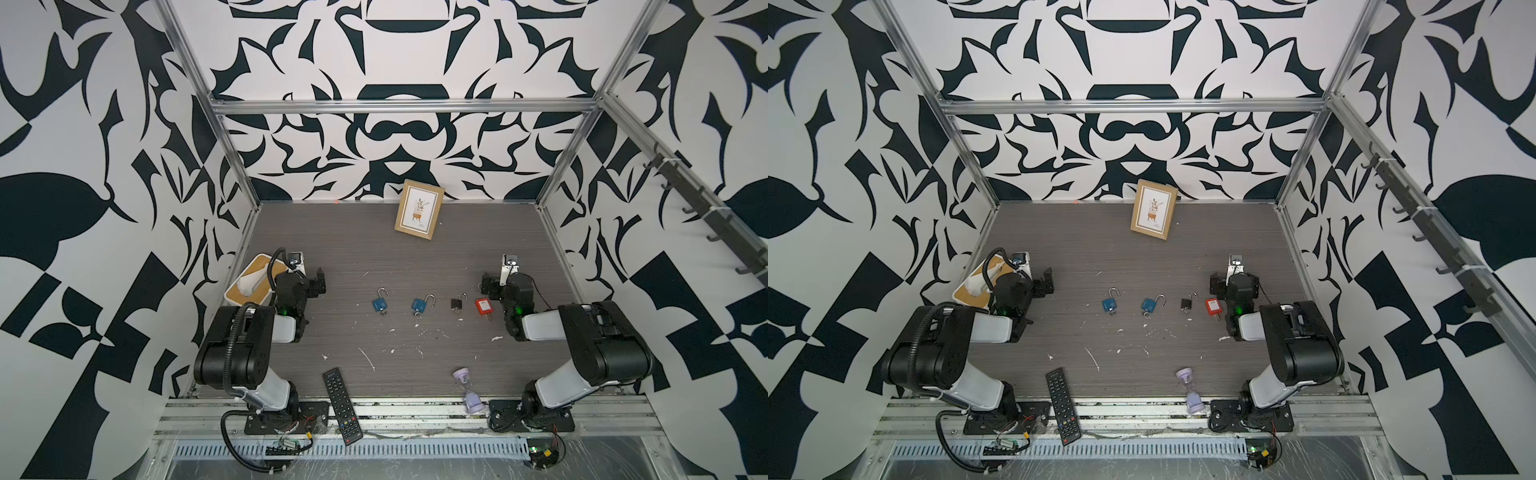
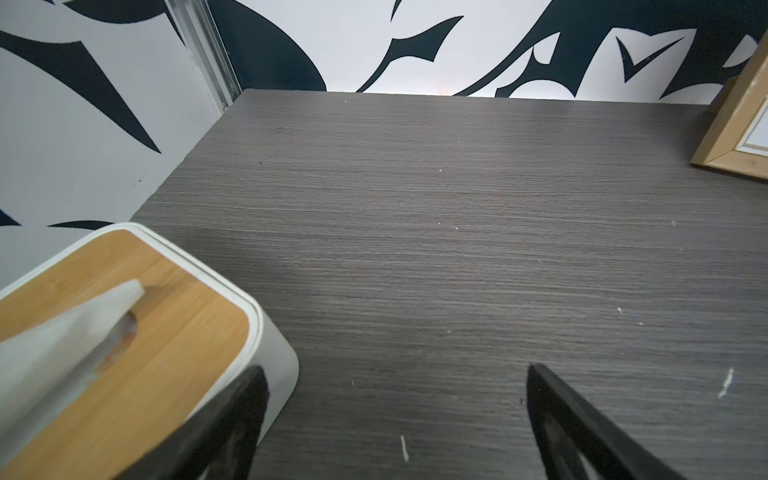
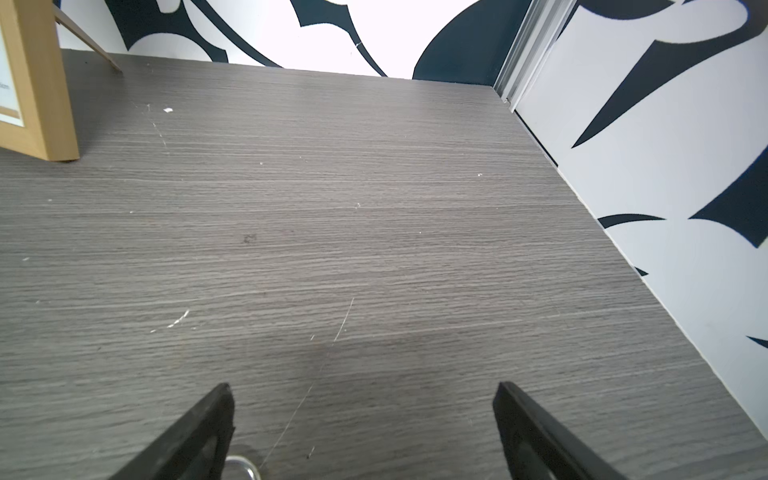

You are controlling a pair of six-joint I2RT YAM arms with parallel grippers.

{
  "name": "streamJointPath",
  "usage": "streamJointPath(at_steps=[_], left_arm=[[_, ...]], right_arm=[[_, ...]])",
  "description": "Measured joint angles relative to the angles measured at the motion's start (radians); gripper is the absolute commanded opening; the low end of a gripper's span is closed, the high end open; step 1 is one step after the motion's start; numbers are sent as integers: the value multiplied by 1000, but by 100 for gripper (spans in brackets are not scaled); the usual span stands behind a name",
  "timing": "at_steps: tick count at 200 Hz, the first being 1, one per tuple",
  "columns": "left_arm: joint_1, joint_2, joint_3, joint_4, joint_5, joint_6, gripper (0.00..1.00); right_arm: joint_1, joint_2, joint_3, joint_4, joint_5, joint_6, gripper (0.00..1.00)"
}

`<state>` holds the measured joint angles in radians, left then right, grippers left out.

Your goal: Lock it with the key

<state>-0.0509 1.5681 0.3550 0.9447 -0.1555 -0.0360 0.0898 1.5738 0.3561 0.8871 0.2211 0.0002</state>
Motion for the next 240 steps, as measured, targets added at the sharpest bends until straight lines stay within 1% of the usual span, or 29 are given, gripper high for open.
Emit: streamJointPath(at_steps=[61,221,233,240], left_arm=[[0,0,0,0,18,8,99],[0,0,0,0,22,10,100],[-5,-2,0,-2,17,11,99],[-21,-19,6,-39,-17,15,99]], right_arm=[[0,0,0,0,0,0,99],[2,0,0,-5,-10,-1,99],[2,0,0,-7,-21,-1,99],[2,0,0,-7,-26,-2,99]])
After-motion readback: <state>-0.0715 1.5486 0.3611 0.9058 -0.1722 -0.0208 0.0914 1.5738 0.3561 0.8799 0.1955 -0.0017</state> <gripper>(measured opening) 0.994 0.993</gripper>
